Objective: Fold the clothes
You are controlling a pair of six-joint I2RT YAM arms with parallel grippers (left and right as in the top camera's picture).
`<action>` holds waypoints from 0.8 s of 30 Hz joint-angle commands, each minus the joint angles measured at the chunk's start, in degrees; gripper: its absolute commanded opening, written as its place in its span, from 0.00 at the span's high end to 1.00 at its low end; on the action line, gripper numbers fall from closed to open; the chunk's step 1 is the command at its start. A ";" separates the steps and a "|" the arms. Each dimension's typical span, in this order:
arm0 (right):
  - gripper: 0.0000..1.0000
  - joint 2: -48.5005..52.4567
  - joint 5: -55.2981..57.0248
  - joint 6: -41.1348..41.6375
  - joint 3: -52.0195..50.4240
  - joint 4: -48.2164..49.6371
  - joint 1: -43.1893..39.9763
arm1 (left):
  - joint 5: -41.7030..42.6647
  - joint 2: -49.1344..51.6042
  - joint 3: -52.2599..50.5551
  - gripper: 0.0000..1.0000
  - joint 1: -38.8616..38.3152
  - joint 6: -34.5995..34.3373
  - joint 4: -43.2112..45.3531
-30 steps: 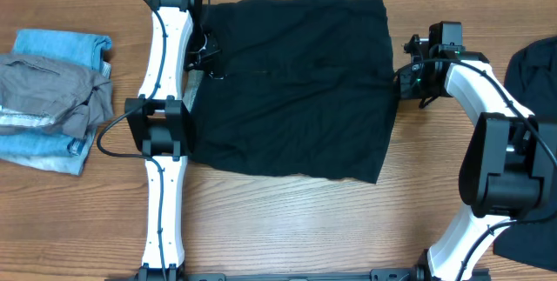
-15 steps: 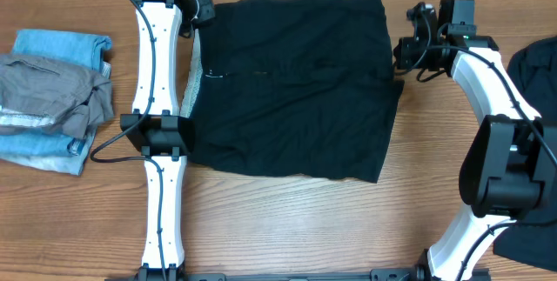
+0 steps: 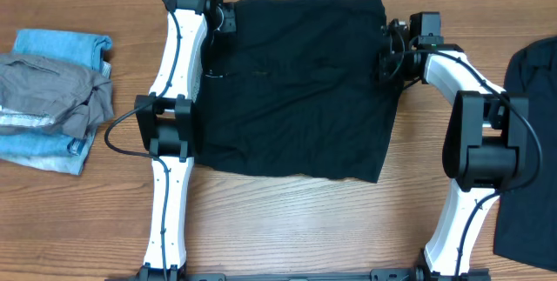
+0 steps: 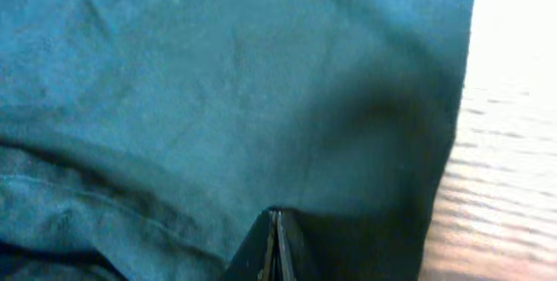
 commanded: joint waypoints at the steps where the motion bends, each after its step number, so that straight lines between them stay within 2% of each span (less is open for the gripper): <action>1: 0.96 0.92 3.30 -0.44 0.57 -4.07 -0.48 | -3.96 -0.35 -2.56 0.96 0.11 1.29 1.62; 5: 0.96 0.92 12.28 -0.48 0.57 -6.54 -0.52 | -5.01 -0.35 -3.17 0.96 0.13 1.29 4.04; 9: 0.96 0.92 15.37 -1.55 0.57 -8.37 -0.50 | -7.80 -0.35 -3.17 0.95 0.15 2.27 4.26; 14: 0.96 0.81 17.57 -1.46 2.86 -8.22 -0.50 | -8.09 -0.63 -2.64 0.84 0.11 6.75 7.72; 15: 0.91 0.68 15.32 -1.44 4.61 -8.28 -0.50 | -8.00 -1.46 -1.18 0.80 0.11 6.84 7.54; 17: 0.29 -0.31 9.62 -1.14 9.73 -11.15 -0.46 | -7.58 -4.02 2.84 0.59 0.07 6.16 5.01; 18: 0.21 -1.16 6.45 -1.05 12.66 -13.94 -0.46 | -7.65 -5.68 5.29 0.55 0.07 5.18 1.84; 21: 0.10 -4.79 4.50 2.19 19.61 -24.81 -0.46 | -7.65 -11.74 9.07 0.56 0.07 -0.31 -9.05; 22: 0.02 -6.82 4.74 4.83 20.50 -28.33 -0.55 | -7.65 -13.86 9.07 0.56 -0.02 -0.57 -12.26; 24: 0.00 -10.16 6.56 10.12 20.50 -34.10 -0.87 | -7.65 -17.20 9.07 0.53 0.00 -3.21 -19.82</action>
